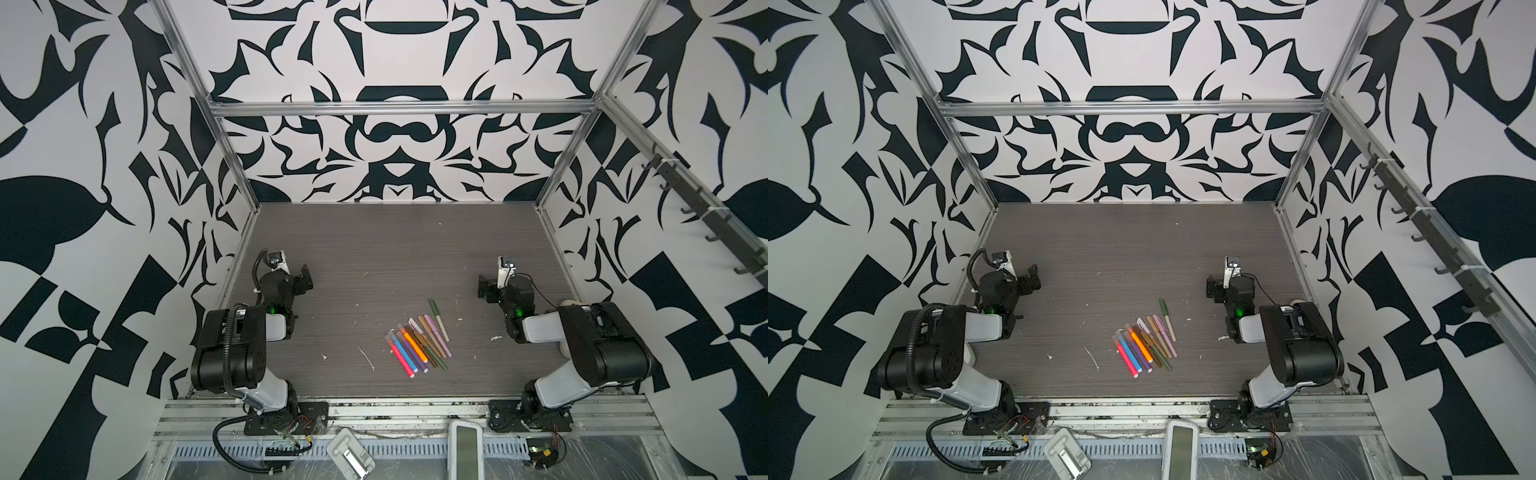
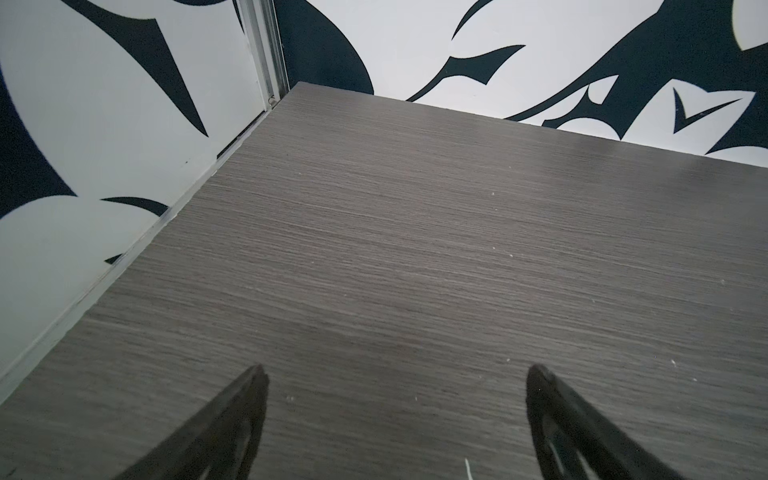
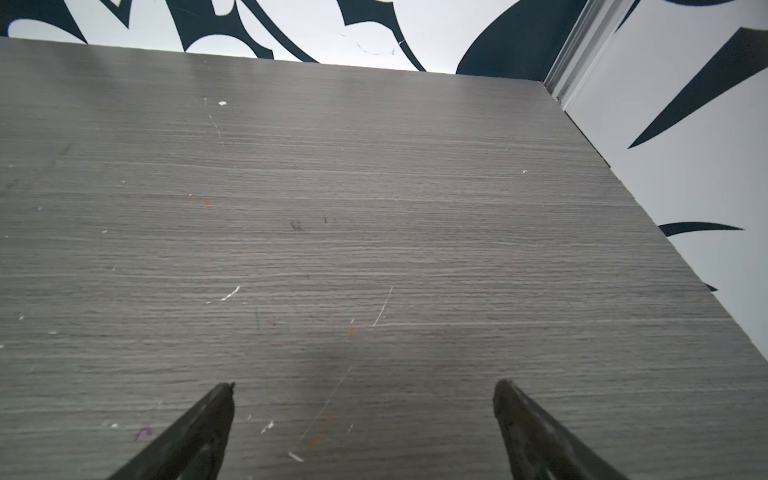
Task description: Open the pen caps
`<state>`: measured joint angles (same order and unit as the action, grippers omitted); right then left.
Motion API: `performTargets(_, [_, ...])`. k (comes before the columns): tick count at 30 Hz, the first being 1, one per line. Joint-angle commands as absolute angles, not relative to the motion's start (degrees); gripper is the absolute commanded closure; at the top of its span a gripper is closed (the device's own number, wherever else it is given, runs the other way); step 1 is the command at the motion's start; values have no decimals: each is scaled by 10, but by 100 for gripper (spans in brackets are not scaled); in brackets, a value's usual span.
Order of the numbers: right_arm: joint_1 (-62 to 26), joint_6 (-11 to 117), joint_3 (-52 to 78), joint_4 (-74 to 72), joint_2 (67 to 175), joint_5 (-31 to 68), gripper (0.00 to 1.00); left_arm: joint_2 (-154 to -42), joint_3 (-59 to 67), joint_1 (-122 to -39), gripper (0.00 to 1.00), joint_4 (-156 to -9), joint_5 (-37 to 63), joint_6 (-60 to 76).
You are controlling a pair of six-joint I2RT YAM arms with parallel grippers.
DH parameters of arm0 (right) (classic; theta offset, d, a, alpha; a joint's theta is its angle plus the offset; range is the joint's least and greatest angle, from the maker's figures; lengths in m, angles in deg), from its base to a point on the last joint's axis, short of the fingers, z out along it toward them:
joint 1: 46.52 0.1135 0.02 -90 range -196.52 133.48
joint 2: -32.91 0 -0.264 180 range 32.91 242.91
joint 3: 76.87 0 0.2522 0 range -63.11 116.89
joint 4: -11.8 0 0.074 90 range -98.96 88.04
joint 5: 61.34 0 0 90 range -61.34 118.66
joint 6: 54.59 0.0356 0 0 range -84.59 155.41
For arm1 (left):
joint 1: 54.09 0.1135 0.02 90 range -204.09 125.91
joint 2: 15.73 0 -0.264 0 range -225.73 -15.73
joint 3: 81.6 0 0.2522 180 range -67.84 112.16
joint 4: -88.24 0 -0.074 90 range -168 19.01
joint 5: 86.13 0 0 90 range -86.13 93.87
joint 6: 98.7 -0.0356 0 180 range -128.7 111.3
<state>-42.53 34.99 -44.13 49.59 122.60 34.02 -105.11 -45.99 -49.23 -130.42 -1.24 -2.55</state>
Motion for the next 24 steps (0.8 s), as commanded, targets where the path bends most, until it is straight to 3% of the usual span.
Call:
performTargets(1, [-427, 340, -440, 520, 1216, 293, 0, -1050, -466, -494, 1, -1312, 7, -29])
performTargets(24, [-427, 338, -435, 511, 1217, 292, 0, -1053, -460, -495, 1, -1304, 9, -32])
